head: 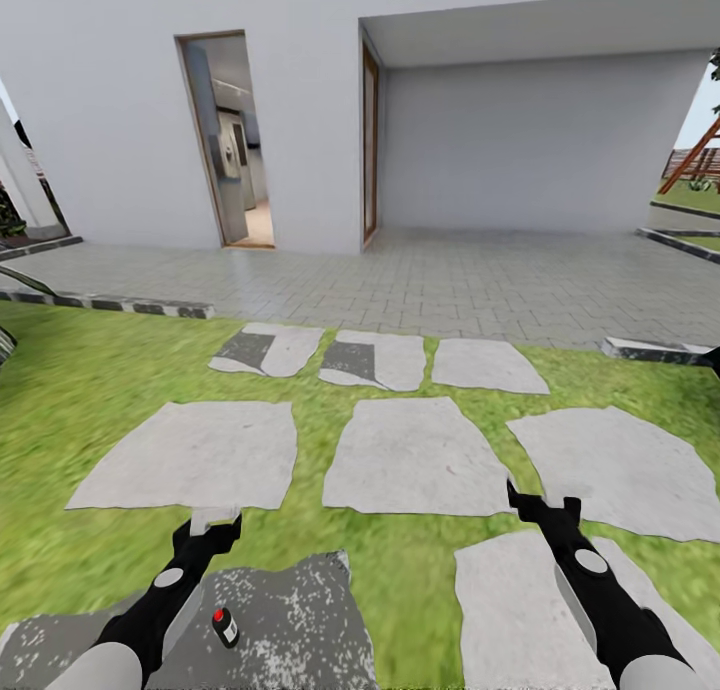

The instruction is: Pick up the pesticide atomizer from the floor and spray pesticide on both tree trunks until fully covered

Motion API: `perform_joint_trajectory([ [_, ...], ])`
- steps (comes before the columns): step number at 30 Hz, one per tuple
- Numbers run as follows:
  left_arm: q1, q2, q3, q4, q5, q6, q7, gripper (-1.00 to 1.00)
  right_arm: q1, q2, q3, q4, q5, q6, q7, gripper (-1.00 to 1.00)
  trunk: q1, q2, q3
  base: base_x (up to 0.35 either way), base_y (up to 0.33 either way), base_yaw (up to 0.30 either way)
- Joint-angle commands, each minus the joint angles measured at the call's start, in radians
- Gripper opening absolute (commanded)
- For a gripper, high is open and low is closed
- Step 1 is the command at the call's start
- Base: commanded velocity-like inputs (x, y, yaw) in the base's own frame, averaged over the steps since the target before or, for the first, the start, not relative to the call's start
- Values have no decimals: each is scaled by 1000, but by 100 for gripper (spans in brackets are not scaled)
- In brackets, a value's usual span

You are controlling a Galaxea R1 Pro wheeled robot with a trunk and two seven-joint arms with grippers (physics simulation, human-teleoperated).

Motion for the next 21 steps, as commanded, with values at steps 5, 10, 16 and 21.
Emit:
perform_joint_trajectory([
  [5,-2,1,-1,0,1,-1,0,100,0,0,3,1,0,-1,0,100,19,-35,-24,0,0,0],
  [10,-3,2,-2,0,1,-1,0,100,0,1,3,1,0,-1,0,100,38,-70,-47,0,0,0],
  [16,-5,2,-2,1,0,-1,-1,100,0,2,3,1,0,-2,1,100,61,-112,-76,0,0,0],
  [21,-5,2,-3,2,0,-2,-2,100,0,2,3,1,0,-1,1,100,67,-120,-102,0,0,0],
])
